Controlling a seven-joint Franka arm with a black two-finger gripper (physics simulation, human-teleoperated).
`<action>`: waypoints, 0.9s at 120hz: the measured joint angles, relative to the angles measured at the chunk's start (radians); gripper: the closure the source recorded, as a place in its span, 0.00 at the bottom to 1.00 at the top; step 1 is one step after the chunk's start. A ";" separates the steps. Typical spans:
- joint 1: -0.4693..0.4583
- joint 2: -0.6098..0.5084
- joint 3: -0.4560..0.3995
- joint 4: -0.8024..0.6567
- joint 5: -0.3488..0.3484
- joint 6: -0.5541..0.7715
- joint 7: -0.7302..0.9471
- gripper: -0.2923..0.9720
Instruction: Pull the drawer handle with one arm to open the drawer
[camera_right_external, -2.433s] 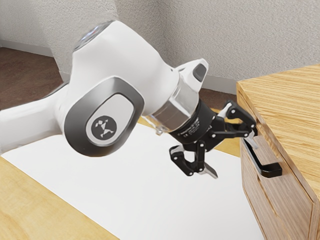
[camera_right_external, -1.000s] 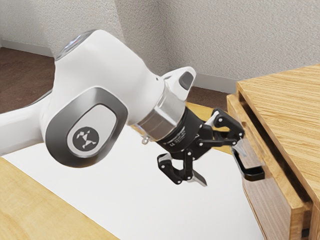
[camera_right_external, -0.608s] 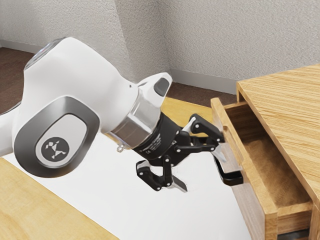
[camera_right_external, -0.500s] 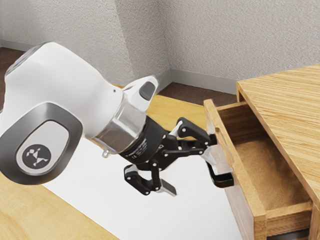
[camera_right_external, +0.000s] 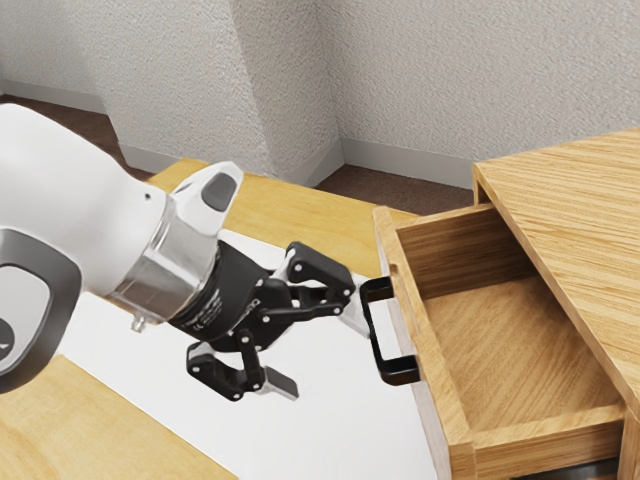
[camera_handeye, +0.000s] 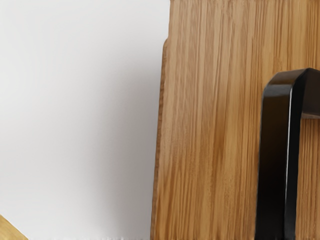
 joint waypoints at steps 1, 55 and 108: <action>0.000 -0.002 0.000 -0.001 0.000 0.000 0.000 0.23; 0.015 0.017 -0.037 0.015 0.000 0.002 0.001 0.23; 0.022 -0.053 -0.032 -0.064 -0.001 0.002 -0.005 0.23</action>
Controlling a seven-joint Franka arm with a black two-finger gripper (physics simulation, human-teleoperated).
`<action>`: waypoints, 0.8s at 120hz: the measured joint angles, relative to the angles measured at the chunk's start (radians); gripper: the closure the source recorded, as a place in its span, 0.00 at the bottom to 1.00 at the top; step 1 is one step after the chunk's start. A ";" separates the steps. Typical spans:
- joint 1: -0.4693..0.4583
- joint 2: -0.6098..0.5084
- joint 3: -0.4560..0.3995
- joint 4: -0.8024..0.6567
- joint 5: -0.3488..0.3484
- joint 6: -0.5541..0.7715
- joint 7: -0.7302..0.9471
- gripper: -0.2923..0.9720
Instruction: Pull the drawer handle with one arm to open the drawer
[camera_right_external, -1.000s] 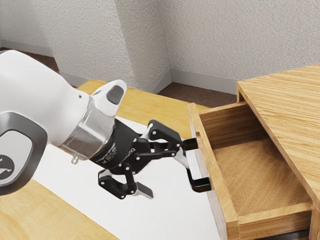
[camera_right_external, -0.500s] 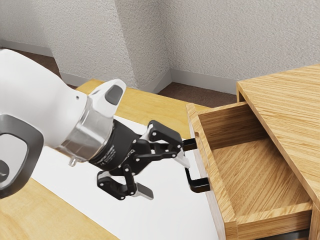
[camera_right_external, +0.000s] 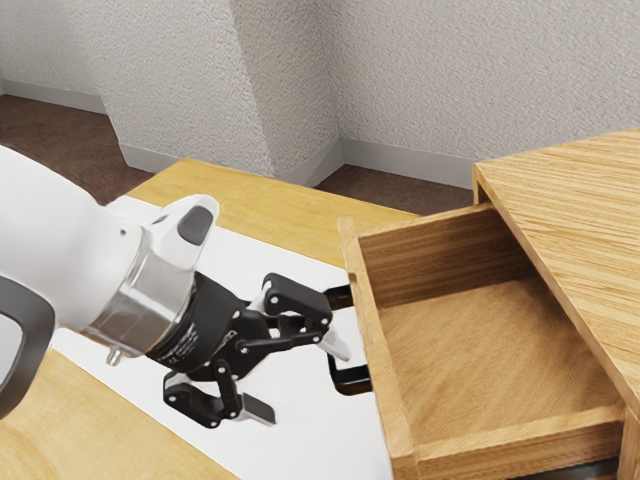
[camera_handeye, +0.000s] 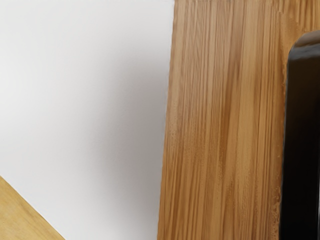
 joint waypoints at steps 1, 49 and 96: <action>0.001 -0.003 0.000 -0.002 0.000 0.000 0.000 0.23; 0.045 -0.145 0.038 -0.094 0.003 -0.040 0.000 0.23; 0.074 -0.270 0.040 -0.153 0.007 -0.096 -0.001 0.23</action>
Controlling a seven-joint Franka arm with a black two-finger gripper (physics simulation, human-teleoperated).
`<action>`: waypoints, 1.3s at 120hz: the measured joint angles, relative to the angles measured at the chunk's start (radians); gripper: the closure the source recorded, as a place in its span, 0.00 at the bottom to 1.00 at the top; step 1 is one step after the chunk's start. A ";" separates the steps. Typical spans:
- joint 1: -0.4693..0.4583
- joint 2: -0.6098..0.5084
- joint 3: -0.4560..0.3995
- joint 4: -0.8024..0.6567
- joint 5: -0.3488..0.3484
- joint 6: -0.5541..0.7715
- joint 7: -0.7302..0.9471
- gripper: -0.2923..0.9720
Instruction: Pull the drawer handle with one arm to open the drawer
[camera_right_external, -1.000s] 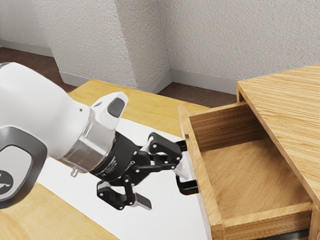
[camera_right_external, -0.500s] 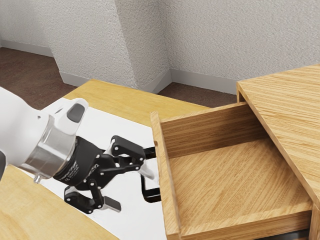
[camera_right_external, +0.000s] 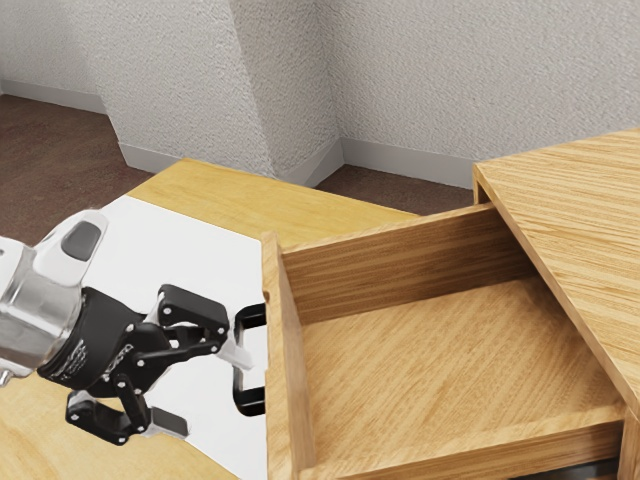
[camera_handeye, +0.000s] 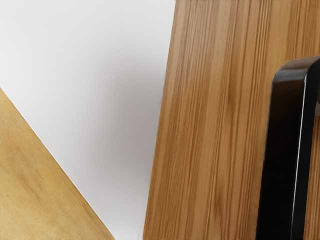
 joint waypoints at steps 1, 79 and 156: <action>0.001 -0.002 0.000 -0.001 0.000 -0.001 0.000 0.23; 0.052 -0.101 -0.004 -0.024 0.025 -0.130 -0.013 0.23; 0.036 -0.116 -0.086 0.230 0.145 -0.237 -0.009 0.24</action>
